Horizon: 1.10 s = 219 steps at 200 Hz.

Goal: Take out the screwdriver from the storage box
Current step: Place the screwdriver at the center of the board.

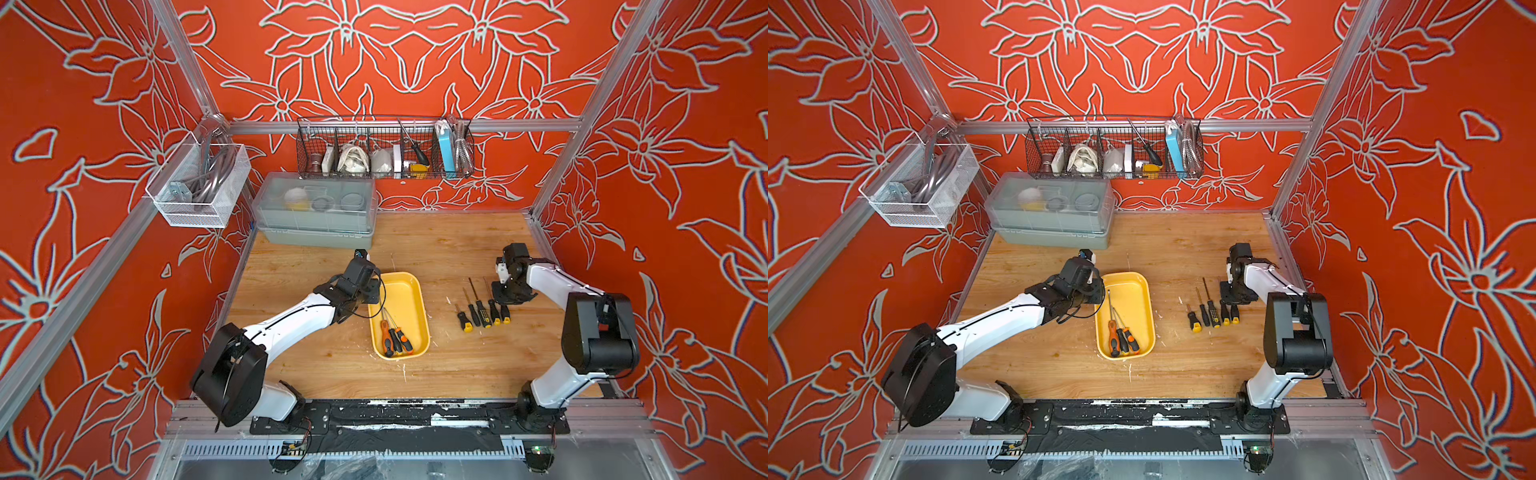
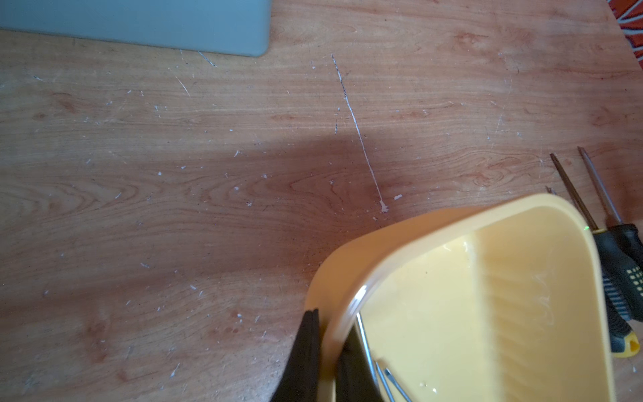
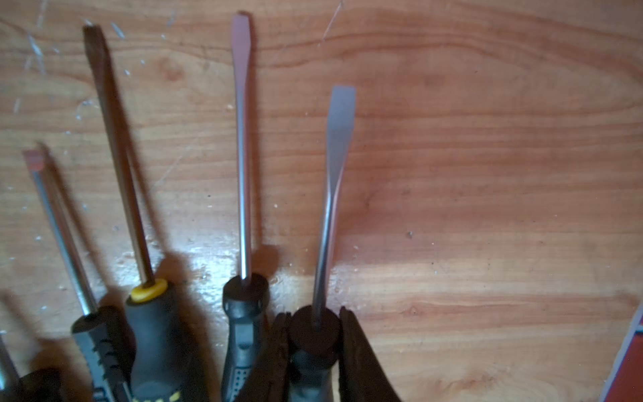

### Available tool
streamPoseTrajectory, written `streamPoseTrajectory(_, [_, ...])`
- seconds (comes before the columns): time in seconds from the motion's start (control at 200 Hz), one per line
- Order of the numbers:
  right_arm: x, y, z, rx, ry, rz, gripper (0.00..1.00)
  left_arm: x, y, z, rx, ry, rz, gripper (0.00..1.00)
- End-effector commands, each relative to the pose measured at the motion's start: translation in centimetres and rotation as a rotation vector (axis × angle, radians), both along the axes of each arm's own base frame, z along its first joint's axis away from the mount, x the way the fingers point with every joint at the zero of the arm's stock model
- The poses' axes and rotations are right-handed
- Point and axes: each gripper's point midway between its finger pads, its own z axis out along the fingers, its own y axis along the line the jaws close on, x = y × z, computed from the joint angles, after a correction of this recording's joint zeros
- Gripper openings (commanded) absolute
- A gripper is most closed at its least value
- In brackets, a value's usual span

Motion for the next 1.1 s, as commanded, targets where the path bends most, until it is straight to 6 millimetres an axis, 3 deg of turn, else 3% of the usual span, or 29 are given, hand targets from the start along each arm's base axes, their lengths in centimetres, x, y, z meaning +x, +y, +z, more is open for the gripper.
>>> streamPoseTrajectory(0.0, [0.6, -0.9, 0.6, -0.048, -0.012, 0.002, 0.0, 1.0, -1.1, 2.6, -0.064, -0.063, -0.011, 0.0])
streamPoseTrajectory(0.921, [0.8, -1.4, -1.0, -0.077, 0.042, -0.001, 0.0, 1.0, -1.2, 2.7, -0.068, -0.063, -0.012, 0.0])
streamPoseTrajectory(1.091, [0.9, -1.5, -1.1, -0.076, 0.043, -0.006, 0.07, 1.0, -1.2, 2.7, -0.068, -0.061, -0.013, 0.0])
